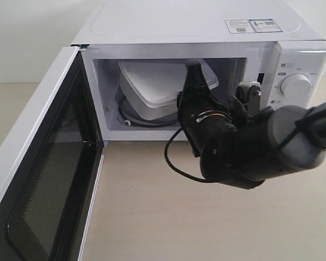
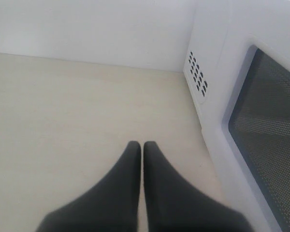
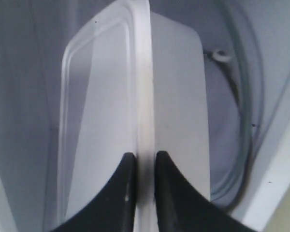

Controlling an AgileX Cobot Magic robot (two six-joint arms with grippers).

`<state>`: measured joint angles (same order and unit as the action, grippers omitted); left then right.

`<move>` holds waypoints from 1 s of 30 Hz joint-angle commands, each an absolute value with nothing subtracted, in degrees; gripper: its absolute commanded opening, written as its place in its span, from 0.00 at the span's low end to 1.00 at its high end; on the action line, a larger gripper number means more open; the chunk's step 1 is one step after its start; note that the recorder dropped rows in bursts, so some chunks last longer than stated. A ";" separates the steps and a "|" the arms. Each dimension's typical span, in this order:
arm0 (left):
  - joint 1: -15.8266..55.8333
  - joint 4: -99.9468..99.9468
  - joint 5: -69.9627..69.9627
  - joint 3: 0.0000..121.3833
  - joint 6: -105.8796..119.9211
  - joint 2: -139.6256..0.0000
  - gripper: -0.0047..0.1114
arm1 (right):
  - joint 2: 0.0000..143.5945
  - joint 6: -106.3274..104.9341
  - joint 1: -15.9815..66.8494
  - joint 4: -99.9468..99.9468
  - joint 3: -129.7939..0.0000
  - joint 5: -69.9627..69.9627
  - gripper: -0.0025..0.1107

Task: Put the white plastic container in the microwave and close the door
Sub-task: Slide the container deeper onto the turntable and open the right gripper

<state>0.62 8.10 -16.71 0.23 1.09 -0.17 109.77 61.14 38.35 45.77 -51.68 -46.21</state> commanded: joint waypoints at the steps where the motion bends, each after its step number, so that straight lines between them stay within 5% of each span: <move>1: 0.46 8.38 -16.69 0.00 1.03 0.00 0.08 | 113.03 56.31 38.43 47.50 -57.94 -45.67 0.02; 7: 0.46 8.38 -16.69 0.00 1.03 0.00 0.08 | 117.79 51.73 38.31 47.50 -62.79 -46.02 0.05; 13: 0.46 8.38 -16.69 0.00 1.03 0.00 0.08 | 118.44 49.71 38.31 49.75 -64.67 -46.91 0.30; 15: 0.46 8.38 -16.69 0.00 1.03 0.00 0.08 | 118.44 47.95 38.31 52.12 -64.53 -47.18 0.26; 19: 0.46 8.38 -16.69 0.00 1.03 0.00 0.08 | 114.45 45.10 38.31 44.56 -56.94 -46.54 0.02; 23: 0.46 8.38 -16.69 0.00 1.03 0.00 0.08 | 112.63 39.29 38.31 24.94 -51.39 -43.84 0.02; 30: 0.46 8.38 -16.69 0.00 1.03 0.00 0.08 | 115.37 22.40 38.31 18.42 -56.11 -39.05 0.02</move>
<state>0.62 8.10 -16.71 0.23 1.09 -0.17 114.27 28.58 38.35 20.47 -53.63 -41.57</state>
